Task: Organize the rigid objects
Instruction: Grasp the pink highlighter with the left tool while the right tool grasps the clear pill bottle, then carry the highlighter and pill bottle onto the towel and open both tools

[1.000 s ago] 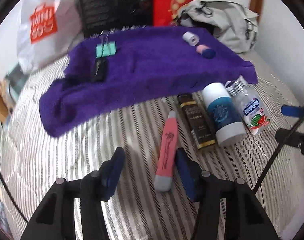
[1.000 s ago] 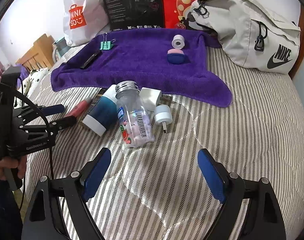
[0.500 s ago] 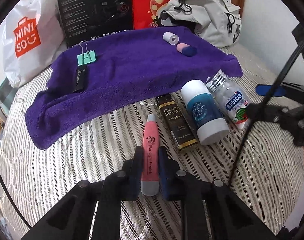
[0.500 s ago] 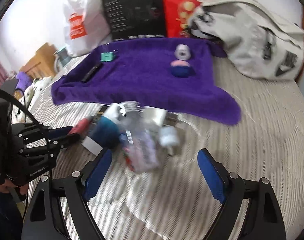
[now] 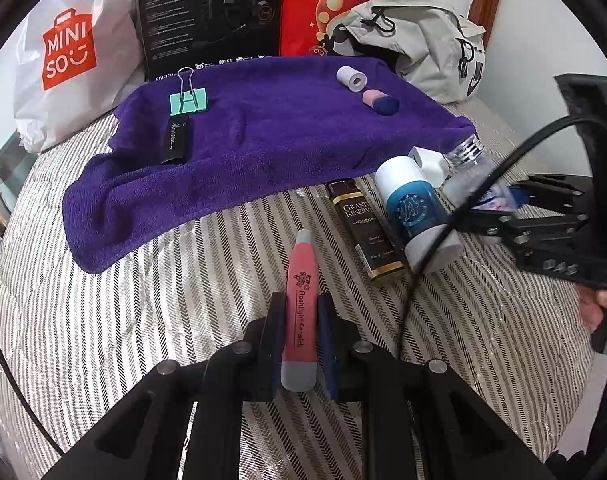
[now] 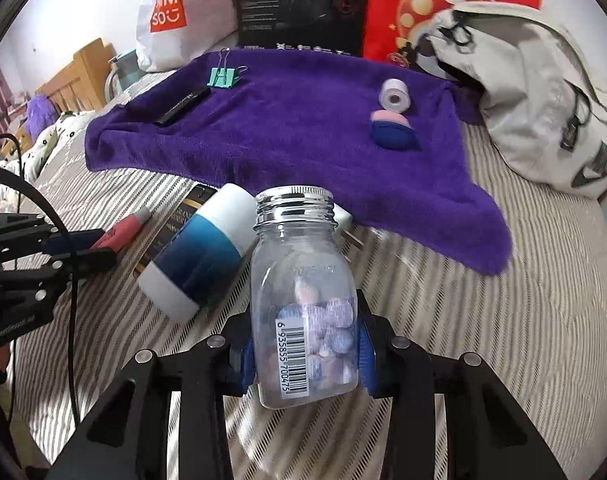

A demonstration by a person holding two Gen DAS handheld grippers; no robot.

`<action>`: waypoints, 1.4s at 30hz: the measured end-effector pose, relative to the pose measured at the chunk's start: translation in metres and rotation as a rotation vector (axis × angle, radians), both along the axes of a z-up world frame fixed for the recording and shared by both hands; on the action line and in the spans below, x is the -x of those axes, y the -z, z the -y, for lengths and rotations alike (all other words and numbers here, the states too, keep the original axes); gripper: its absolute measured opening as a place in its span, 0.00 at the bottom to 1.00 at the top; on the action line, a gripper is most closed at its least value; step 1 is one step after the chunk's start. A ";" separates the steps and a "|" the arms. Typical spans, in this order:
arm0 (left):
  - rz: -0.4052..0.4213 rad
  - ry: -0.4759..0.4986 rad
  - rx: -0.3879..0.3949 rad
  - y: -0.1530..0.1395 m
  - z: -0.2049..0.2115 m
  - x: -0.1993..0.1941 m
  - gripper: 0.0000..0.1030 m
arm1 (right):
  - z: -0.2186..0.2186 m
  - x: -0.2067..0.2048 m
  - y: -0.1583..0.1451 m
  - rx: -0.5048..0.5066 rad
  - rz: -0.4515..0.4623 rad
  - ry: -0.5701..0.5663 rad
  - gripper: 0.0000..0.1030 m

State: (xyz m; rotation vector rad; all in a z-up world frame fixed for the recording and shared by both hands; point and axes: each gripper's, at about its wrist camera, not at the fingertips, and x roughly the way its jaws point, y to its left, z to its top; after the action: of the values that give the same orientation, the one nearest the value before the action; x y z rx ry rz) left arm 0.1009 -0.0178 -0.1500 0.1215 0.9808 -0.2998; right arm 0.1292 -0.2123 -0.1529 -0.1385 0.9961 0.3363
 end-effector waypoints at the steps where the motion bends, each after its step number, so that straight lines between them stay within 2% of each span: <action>1: 0.001 -0.002 -0.007 0.000 0.000 0.000 0.16 | 0.008 0.003 -0.002 -0.022 -0.012 0.008 0.38; 3: 0.004 -0.012 -0.025 0.000 -0.001 0.001 0.16 | 0.024 0.014 -0.005 -0.023 -0.026 0.024 0.38; 7: 0.005 -0.027 -0.036 0.000 -0.003 0.002 0.16 | 0.042 0.027 0.004 0.068 -0.071 0.061 0.38; 10: 0.009 -0.033 -0.052 0.000 -0.002 0.001 0.17 | 0.052 0.030 0.007 0.029 -0.072 0.080 0.39; 21: 0.028 -0.053 -0.069 0.000 0.002 0.003 0.16 | 0.056 0.038 0.008 0.001 -0.032 0.096 0.39; 31: 0.007 -0.094 0.017 -0.012 -0.020 0.000 0.15 | 0.069 0.043 -0.007 -0.038 -0.023 0.095 0.39; 42: 0.025 -0.122 0.053 -0.033 -0.034 -0.008 0.15 | 0.064 0.033 -0.027 -0.069 0.008 0.049 0.39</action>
State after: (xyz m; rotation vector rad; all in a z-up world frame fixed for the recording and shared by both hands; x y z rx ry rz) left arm 0.1085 0.0159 -0.1168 0.0169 0.9506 -0.2112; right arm 0.0965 -0.2765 -0.1262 -0.0531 0.9772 0.3245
